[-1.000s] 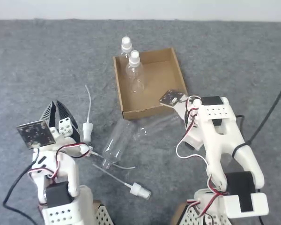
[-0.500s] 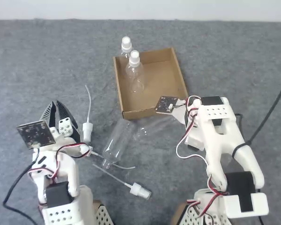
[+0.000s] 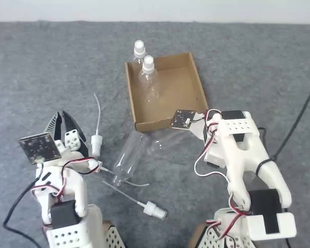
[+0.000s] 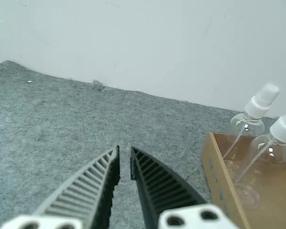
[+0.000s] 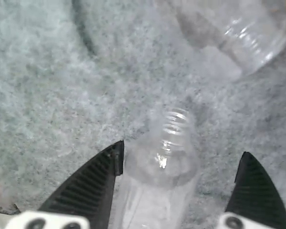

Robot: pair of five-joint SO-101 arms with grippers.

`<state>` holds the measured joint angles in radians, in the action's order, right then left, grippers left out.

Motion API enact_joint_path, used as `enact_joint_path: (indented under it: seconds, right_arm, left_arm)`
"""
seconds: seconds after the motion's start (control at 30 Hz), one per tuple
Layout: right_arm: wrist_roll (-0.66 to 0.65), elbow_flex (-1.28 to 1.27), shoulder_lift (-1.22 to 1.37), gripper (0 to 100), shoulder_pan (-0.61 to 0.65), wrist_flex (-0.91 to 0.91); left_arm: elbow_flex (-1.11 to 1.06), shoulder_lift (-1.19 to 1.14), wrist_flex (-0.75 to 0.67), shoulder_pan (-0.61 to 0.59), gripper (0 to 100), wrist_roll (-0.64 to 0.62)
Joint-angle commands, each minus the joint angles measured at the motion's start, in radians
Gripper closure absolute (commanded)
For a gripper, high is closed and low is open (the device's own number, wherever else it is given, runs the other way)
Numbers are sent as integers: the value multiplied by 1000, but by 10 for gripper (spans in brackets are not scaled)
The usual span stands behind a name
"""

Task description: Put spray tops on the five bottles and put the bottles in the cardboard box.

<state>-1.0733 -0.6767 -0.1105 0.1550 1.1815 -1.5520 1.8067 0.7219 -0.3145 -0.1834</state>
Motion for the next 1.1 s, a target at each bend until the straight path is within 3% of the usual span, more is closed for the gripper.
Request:
enact_joint_path:
  seconds: [0.0, 0.4, 0.57, 0.67, 1.07]
  right_arm:
    - [-8, 8, -13, 681, -7, -13]
    - [-11, 2, -4, 685, -62, -13]
    - [-8, -12, -4, 832, -59, -13]
    - [-5, -12, -16, 871, -58, -12]
    - [201, 8, -312, 876, 71, 257]
  left_arm:
    - [8, 8, -32, -5, 956, -3]
    - [8, 8, -32, -5, 956, -3]
    - [8, 8, -32, -5, 956, -3]
    - [8, 8, -32, -5, 956, -3]
    - [8, 8, -32, -5, 956, -3]
